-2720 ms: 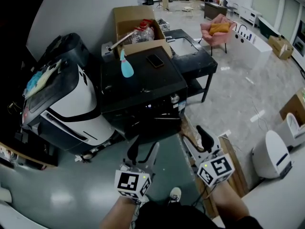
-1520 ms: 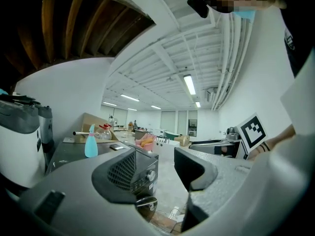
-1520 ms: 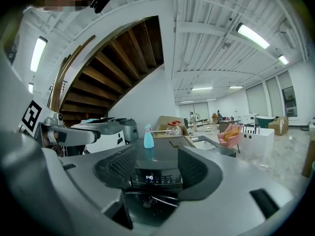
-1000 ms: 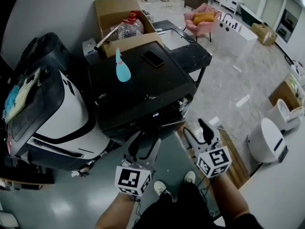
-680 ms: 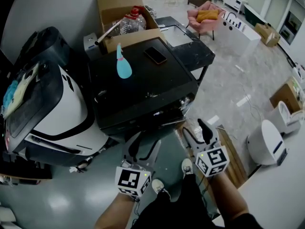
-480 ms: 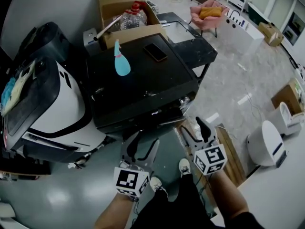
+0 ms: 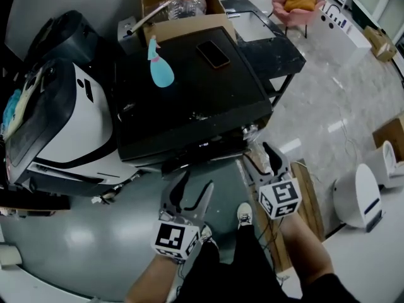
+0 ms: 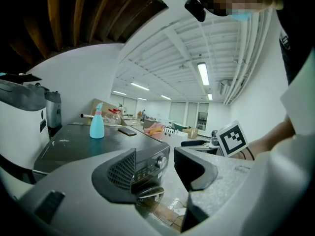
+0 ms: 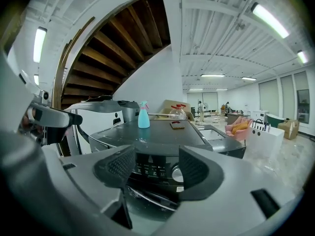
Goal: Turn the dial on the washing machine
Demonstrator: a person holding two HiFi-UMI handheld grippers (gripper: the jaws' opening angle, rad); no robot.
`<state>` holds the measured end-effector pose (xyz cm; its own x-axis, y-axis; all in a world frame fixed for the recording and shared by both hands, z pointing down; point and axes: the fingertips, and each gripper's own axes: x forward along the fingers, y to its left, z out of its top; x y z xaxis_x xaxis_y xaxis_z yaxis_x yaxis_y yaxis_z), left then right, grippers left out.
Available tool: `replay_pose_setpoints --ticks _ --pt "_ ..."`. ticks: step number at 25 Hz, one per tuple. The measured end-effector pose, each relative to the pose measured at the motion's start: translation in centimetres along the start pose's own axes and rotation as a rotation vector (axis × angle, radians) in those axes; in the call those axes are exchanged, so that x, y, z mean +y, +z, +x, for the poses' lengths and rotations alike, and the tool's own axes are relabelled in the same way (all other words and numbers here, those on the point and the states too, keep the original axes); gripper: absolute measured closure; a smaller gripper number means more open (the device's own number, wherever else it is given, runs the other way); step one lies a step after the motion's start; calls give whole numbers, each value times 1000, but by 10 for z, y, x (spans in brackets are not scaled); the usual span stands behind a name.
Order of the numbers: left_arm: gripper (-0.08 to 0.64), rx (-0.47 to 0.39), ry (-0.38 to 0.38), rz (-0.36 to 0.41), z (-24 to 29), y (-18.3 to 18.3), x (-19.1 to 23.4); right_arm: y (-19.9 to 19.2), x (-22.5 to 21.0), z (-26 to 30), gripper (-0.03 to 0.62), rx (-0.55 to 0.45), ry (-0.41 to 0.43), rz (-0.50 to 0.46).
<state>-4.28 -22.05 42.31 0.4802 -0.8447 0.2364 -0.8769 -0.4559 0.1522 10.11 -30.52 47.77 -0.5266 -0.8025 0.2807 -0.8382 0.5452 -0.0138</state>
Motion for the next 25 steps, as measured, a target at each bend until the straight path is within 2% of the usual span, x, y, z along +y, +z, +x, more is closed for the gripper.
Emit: replay_pose_setpoints --ticks 7,12,20,25 --pt "334 69 59 -28 27 -27 -4 -34 -35 29 327 65 34 4" --pt "334 72 87 -38 47 -41 -8 -61 -54 47 327 105 56 -21" --pt "334 118 126 -56 70 -71 -14 -97 -67 82 322 167 84 -162" --pt "334 143 129 -63 81 -86 -17 -111 -71 104 314 158 87 -263"
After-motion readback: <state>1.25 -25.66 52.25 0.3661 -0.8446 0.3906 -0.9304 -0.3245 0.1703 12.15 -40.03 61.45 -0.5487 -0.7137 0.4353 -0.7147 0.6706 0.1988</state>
